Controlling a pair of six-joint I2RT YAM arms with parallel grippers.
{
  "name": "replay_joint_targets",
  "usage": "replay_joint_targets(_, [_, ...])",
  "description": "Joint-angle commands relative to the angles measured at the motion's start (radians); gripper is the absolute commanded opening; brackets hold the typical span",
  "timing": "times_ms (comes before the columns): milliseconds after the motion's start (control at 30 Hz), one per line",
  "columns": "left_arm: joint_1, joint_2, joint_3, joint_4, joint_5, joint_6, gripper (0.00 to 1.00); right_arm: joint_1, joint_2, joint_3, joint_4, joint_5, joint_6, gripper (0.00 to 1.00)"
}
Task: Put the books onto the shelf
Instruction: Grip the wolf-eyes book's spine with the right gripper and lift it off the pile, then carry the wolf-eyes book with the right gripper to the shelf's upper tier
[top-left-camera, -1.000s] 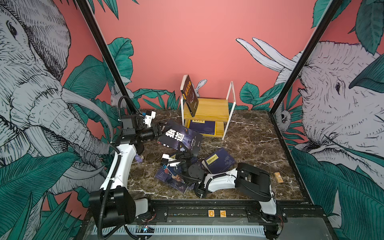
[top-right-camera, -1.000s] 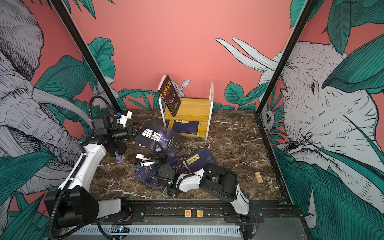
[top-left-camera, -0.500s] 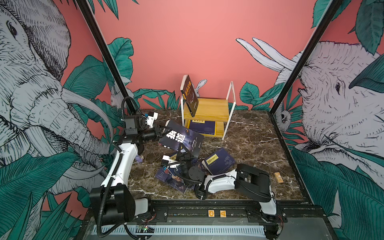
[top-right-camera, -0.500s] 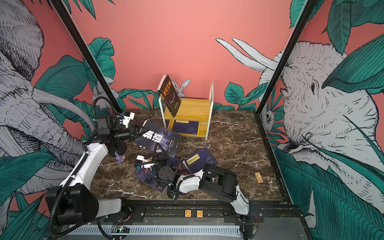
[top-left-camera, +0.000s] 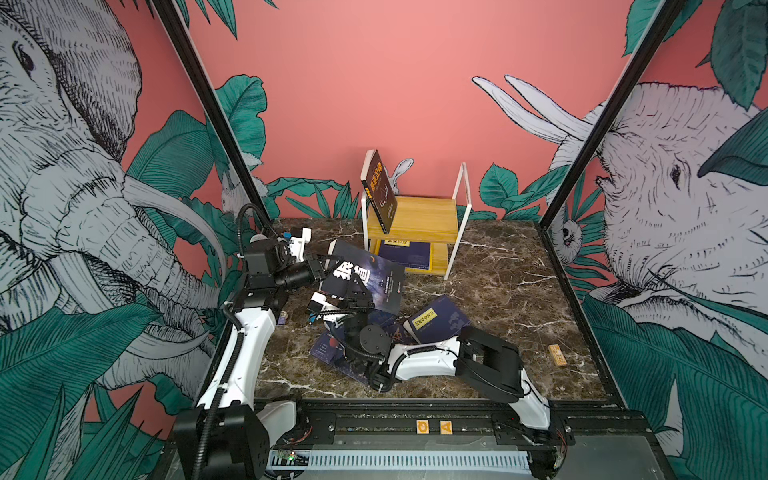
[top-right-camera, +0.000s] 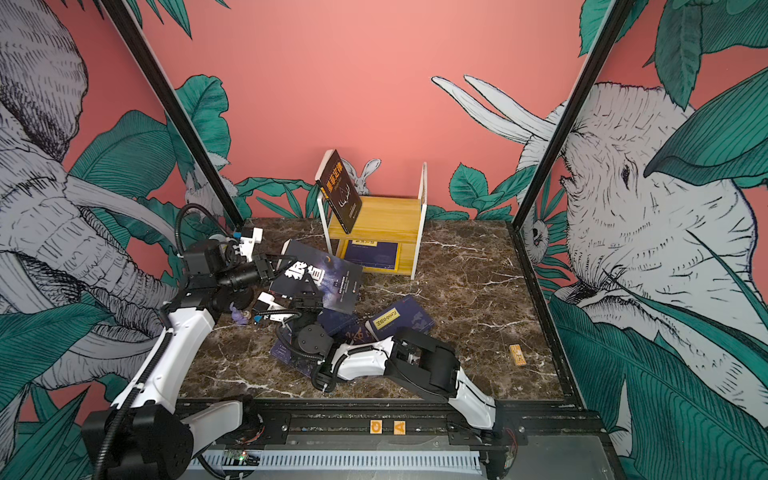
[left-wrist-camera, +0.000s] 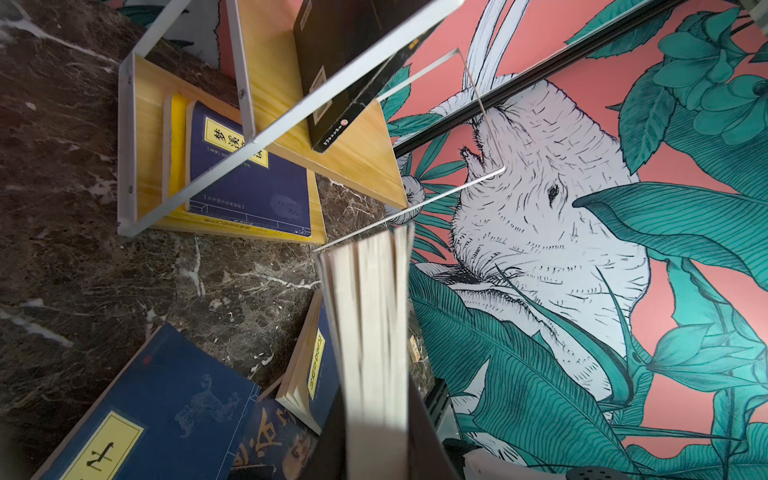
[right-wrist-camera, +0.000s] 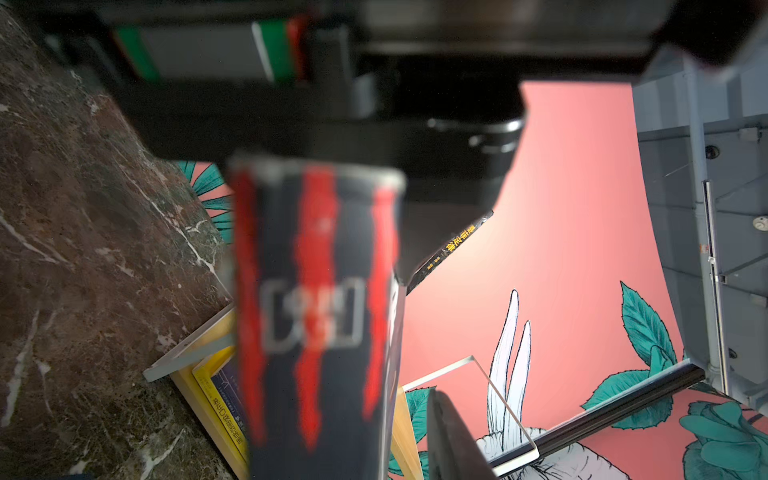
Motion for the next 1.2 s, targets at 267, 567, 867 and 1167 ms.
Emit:
replay_joint_targets(267, [0.032, -0.023, -0.005, -0.001, 0.029, -0.029, 0.0, -0.058, -0.03, -0.013, 0.093, 0.09, 0.003, 0.0])
replay_joint_targets(567, [0.096, -0.05, -0.024, -0.027, -0.055, 0.081, 0.76, -0.062, -0.172, -0.194, 0.093, 0.073, 0.134, 0.0])
replay_joint_targets(867, [0.116, -0.08, -0.039, -0.099, -0.13, 0.292, 0.99, -0.063, -0.397, -0.328, 0.093, 0.083, 0.306, 0.0])
replay_joint_targets(1167, [0.096, -0.113, -0.032, -0.118, -0.187, 0.44, 0.99, -0.115, -0.485, -0.218, 0.064, 0.066, 0.505, 0.0])
